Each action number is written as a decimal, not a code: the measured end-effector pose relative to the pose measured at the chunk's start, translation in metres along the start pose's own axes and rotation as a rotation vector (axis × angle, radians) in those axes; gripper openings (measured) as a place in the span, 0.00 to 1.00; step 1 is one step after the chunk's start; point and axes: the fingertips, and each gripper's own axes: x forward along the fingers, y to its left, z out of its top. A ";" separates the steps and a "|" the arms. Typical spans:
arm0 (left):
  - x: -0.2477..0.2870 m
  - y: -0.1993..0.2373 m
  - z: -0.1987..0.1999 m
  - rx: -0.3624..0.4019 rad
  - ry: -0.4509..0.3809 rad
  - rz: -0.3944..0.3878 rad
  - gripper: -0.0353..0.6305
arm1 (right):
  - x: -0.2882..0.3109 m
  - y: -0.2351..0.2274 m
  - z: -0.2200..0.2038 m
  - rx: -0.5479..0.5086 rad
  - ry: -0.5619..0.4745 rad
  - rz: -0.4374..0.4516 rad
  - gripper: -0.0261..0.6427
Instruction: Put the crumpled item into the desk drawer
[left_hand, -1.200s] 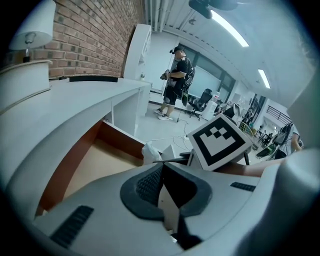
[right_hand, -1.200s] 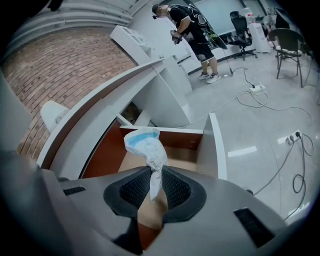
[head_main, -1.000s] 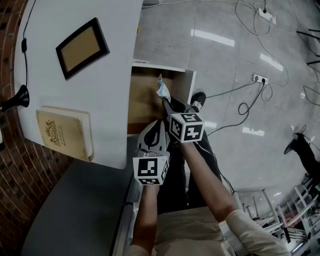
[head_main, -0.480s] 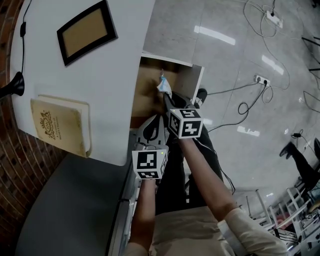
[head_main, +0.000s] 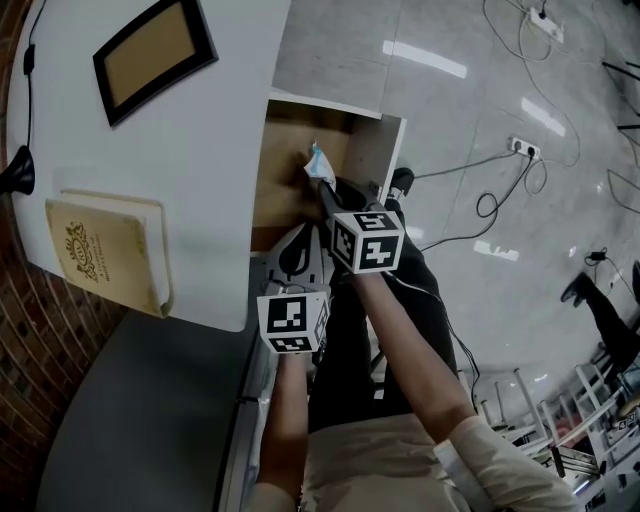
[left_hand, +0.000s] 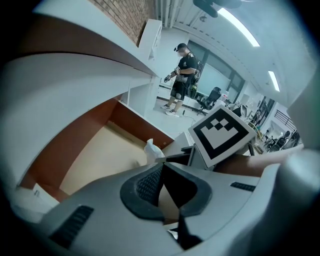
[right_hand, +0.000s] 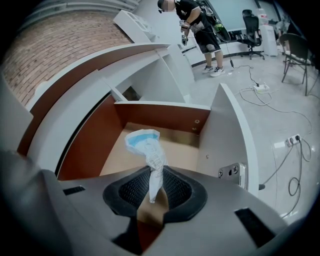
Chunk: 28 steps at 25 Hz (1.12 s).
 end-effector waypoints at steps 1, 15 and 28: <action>0.000 0.001 -0.001 0.000 -0.001 0.003 0.08 | 0.000 0.000 -0.002 0.003 0.003 0.001 0.19; 0.000 -0.003 0.005 0.004 0.005 -0.014 0.08 | -0.008 0.004 0.004 0.039 0.015 0.014 0.27; -0.014 -0.039 0.031 0.059 0.008 -0.081 0.08 | -0.065 0.010 0.016 0.006 0.003 -0.005 0.27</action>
